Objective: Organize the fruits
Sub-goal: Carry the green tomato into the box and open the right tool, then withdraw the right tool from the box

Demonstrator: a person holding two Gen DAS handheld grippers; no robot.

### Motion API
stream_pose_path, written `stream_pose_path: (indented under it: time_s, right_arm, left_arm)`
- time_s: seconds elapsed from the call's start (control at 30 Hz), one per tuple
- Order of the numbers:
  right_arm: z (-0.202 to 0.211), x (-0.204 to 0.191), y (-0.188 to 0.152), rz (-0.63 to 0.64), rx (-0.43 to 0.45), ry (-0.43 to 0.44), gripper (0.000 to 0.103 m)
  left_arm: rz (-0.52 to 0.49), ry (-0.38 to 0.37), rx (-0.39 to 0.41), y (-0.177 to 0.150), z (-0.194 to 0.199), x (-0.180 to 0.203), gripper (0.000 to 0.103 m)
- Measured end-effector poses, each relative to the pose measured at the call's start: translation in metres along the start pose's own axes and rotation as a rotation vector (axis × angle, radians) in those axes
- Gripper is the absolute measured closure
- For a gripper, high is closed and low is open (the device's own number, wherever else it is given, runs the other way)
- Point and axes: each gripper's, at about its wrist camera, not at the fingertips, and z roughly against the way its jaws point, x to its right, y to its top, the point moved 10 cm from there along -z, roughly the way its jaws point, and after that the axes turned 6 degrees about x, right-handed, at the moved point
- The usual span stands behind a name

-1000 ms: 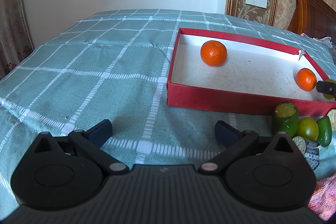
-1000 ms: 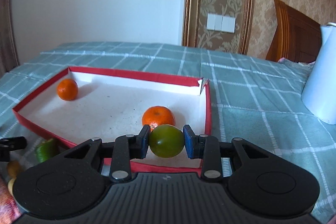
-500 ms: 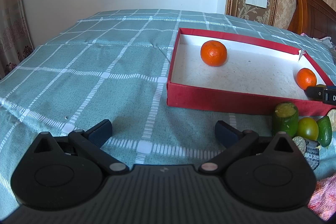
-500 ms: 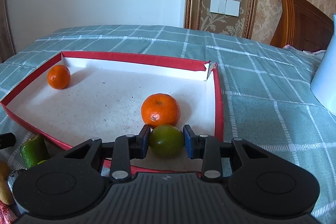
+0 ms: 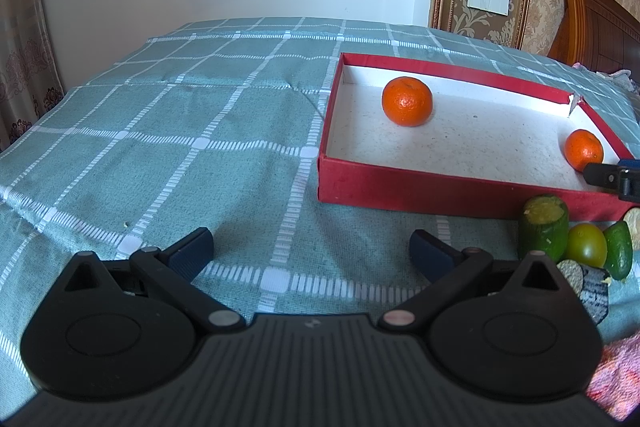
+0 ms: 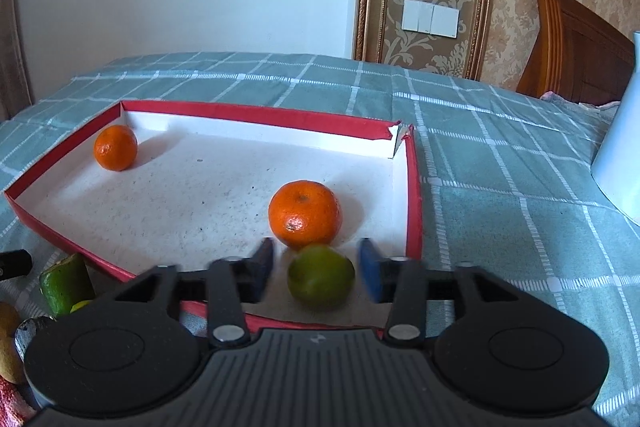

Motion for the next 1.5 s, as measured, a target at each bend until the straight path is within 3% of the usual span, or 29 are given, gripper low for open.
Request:
stream_pose_path:
  time_s: [0.3,0.4,0.53,0.7,0.87,1.03,1.2,1.5]
  right_arm:
    - [0.029,0.003,0.01,-0.008,0.115,-0.019,0.033]
    - [0.043,0.015,0.019,-0.031,0.199,-0.079,0.02]
    - [0.056,0.027,0.028,-0.059,0.279,-0.132,0.02]
    - [0.053,0.029,0.027,-0.072,0.26,-0.125,0.02]
    - [0.052,0.026,0.024,-0.063,0.253,-0.123,0.02]
    - [0.052,0.026,0.023,-0.059,0.246,-0.125,0.02]
    - [0.051,0.025,0.022,-0.054,0.245,-0.126,0.02]
    - [0.05,0.023,0.021,-0.05,0.241,-0.125,0.02]
  left_arm:
    - [0.001,-0.001,0.001,0.0,0.0,0.0,0.0]
    - [0.024,-0.016,0.009,0.001,0.002,0.0,0.0]
    - [0.062,-0.056,0.03,0.0,0.01,-0.006,0.0]
    - [0.035,-0.081,0.051,-0.006,0.03,0.0,0.0]
    - [-0.117,-0.002,0.053,-0.008,0.031,0.01,0.0]
    - [-0.108,-0.017,0.043,-0.009,0.027,0.016,0.0]
    - [-0.173,0.052,0.066,-0.005,0.023,0.013,0.0]
    - [-0.248,-0.052,0.115,-0.009,0.038,0.025,0.0]
